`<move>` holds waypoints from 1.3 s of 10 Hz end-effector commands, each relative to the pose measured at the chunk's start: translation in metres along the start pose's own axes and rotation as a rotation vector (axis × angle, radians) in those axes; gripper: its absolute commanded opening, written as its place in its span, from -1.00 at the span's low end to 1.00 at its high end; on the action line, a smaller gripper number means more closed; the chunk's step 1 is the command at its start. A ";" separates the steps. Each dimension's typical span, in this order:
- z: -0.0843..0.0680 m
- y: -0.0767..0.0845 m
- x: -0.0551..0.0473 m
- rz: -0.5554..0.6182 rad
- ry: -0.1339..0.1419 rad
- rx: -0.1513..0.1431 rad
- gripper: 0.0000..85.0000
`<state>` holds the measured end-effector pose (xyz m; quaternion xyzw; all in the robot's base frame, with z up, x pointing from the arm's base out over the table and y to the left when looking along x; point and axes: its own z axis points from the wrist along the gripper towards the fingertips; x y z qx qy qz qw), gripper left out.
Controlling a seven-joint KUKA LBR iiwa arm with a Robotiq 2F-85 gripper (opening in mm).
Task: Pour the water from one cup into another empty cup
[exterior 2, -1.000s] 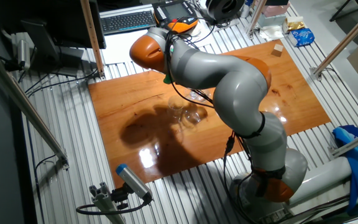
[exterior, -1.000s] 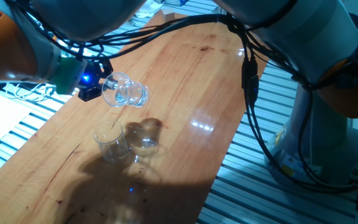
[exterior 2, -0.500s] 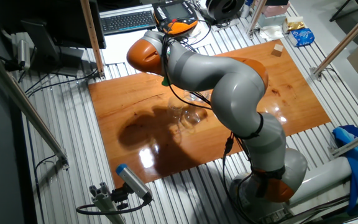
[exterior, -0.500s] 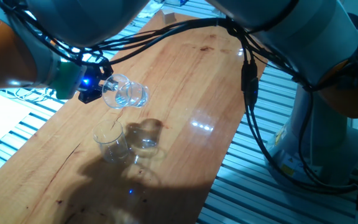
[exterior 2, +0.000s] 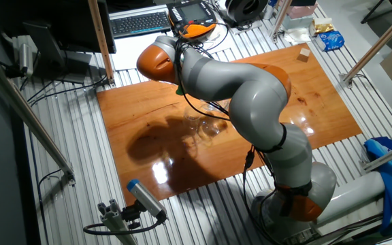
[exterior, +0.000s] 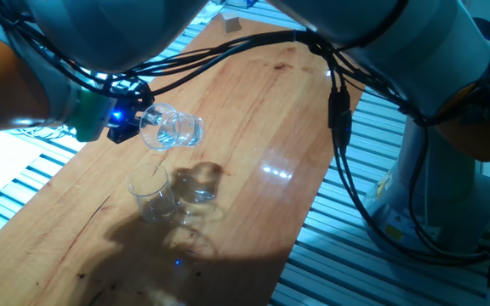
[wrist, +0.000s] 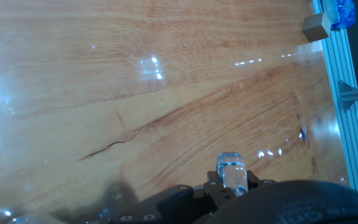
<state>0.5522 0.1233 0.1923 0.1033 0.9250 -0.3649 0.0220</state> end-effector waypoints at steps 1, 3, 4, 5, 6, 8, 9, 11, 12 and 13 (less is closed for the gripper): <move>0.001 0.000 0.000 0.003 -0.001 0.005 -1.00; 0.001 0.001 -0.002 0.016 -0.005 0.025 -1.00; 0.002 0.001 -0.002 0.019 -0.007 0.035 -1.00; 0.001 0.001 -0.002 0.023 -0.010 0.041 -1.00; 0.001 0.001 -0.002 0.024 -0.013 0.047 -1.00; 0.001 0.001 -0.002 0.026 -0.020 0.061 -1.00; 0.001 0.001 -0.002 0.028 -0.020 0.067 -1.00; 0.001 0.001 -0.002 0.029 -0.022 0.085 -1.00; 0.001 0.001 -0.002 0.029 -0.022 0.092 -1.00; 0.001 0.001 -0.002 0.029 -0.021 0.095 -1.00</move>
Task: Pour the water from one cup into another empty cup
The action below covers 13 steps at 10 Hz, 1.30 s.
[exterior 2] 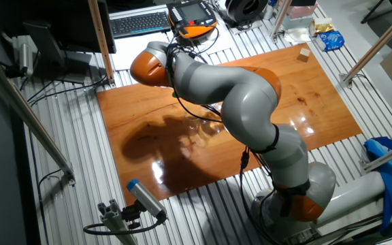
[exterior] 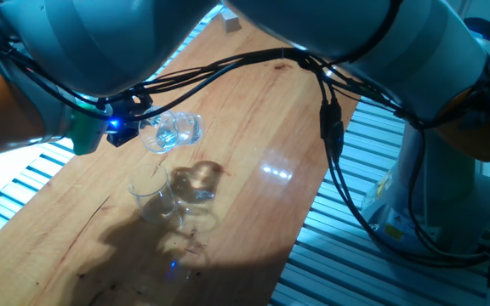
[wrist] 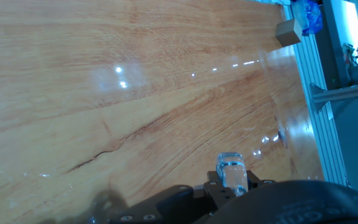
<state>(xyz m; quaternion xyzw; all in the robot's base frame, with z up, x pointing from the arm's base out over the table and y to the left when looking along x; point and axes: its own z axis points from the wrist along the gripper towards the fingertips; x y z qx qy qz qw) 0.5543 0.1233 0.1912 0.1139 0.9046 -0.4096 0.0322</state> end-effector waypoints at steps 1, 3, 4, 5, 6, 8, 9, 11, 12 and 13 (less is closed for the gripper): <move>0.000 0.000 0.000 0.002 -0.001 0.005 -1.00; 0.000 0.000 0.000 0.009 -0.010 0.027 -1.00; 0.000 0.000 0.000 0.009 -0.010 0.028 -1.00; 0.000 0.000 0.000 0.009 -0.010 0.028 -1.00; 0.000 0.000 0.000 0.009 -0.011 0.031 -1.00; 0.001 0.002 -0.001 0.014 -0.015 0.043 -1.00; 0.001 0.002 -0.001 0.016 -0.016 0.044 -1.00; 0.001 0.002 -0.001 0.021 -0.022 0.055 -1.00; 0.001 0.002 -0.001 0.022 -0.022 0.057 -1.00; 0.001 0.002 -0.001 0.020 -0.027 0.070 -1.00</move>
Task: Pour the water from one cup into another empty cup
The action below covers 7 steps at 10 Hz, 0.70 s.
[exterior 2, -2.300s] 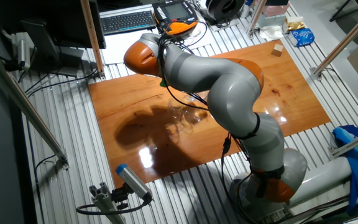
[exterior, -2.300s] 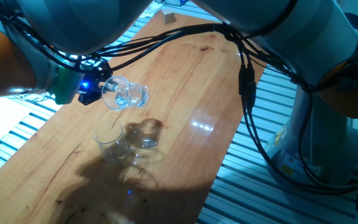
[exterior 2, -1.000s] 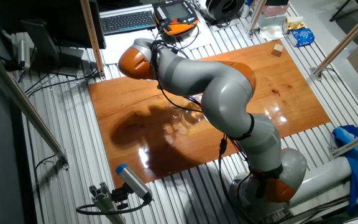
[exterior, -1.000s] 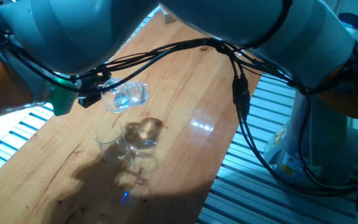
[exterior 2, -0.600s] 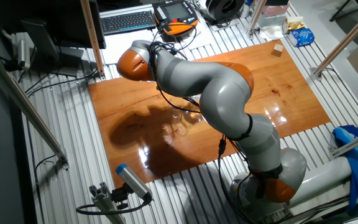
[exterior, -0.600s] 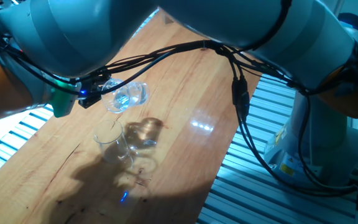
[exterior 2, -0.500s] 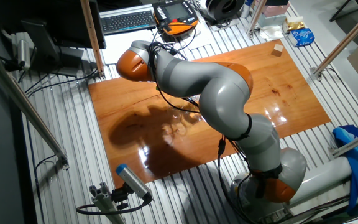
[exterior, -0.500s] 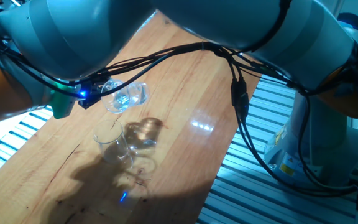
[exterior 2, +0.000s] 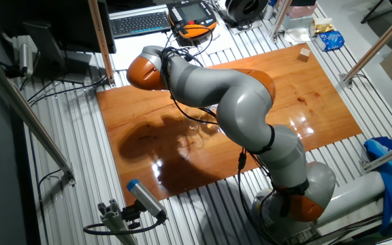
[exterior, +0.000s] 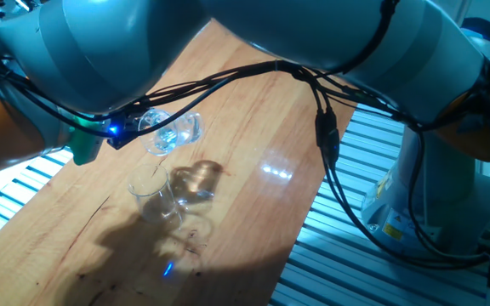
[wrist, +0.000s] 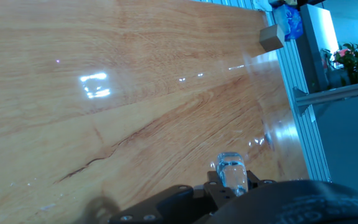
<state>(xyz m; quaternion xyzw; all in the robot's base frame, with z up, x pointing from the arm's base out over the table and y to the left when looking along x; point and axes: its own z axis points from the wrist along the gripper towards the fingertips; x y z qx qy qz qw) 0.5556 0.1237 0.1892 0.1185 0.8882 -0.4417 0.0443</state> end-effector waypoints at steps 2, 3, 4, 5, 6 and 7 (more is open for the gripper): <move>0.000 0.000 0.000 0.003 -0.002 0.003 -1.00; 0.000 0.000 0.000 0.006 -0.004 0.008 -1.00; 0.000 0.000 0.000 0.008 -0.004 0.009 -1.00; 0.000 0.000 0.000 0.009 -0.004 0.011 -1.00; -0.001 0.000 0.000 0.009 -0.004 0.011 -1.00; -0.001 -0.001 0.001 0.009 -0.003 0.011 -1.00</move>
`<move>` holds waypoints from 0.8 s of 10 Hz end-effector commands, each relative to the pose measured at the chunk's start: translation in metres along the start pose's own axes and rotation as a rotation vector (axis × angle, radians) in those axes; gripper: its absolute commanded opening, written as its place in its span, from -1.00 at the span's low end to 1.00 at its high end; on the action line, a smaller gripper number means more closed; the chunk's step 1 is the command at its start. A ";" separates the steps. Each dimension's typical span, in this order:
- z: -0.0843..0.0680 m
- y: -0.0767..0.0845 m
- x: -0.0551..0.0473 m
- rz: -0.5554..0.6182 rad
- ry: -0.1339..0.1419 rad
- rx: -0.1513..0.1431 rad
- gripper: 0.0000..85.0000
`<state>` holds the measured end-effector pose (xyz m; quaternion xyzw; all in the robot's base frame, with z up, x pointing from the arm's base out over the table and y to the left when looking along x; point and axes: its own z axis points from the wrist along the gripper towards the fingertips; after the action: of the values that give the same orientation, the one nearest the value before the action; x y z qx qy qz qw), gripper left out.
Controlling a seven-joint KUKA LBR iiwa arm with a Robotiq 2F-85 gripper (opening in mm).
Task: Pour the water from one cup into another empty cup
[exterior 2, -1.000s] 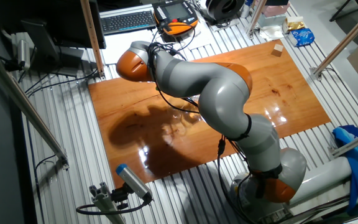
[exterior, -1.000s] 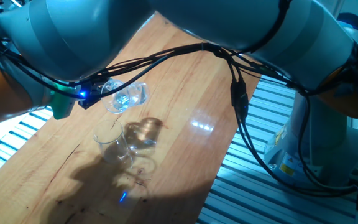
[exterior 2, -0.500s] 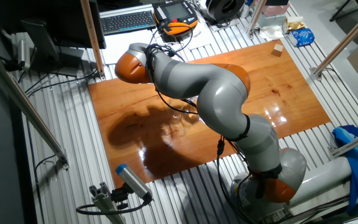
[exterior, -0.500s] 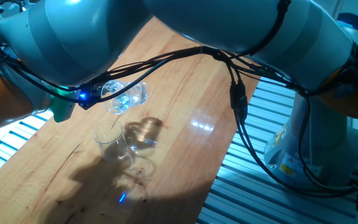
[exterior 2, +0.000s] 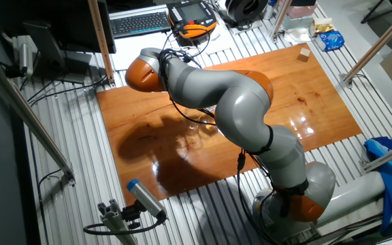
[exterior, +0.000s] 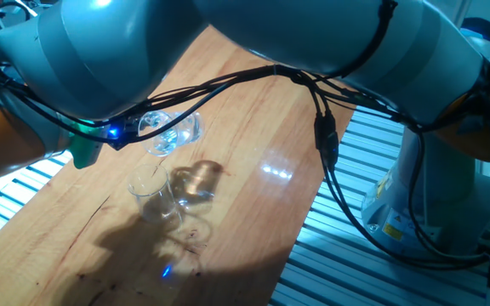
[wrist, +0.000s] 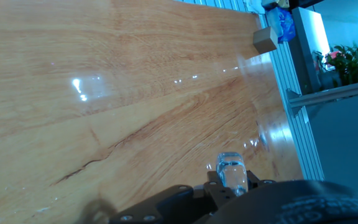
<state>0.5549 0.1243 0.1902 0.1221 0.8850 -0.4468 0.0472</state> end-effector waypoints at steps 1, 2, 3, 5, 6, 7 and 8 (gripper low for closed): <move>0.000 0.000 0.000 0.000 0.000 0.002 -1.00; -0.001 -0.001 0.000 -0.001 -0.002 0.007 -1.00; -0.001 -0.003 0.001 0.000 -0.004 0.014 -1.00; -0.002 -0.006 0.000 -0.001 -0.006 0.023 -1.00; -0.002 -0.006 0.000 -0.001 -0.006 0.025 -1.00; -0.002 -0.007 0.000 0.001 -0.007 0.029 -1.00; -0.002 -0.007 0.000 0.001 -0.011 0.041 -1.00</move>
<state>0.5531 0.1221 0.1971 0.1215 0.8753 -0.4655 0.0499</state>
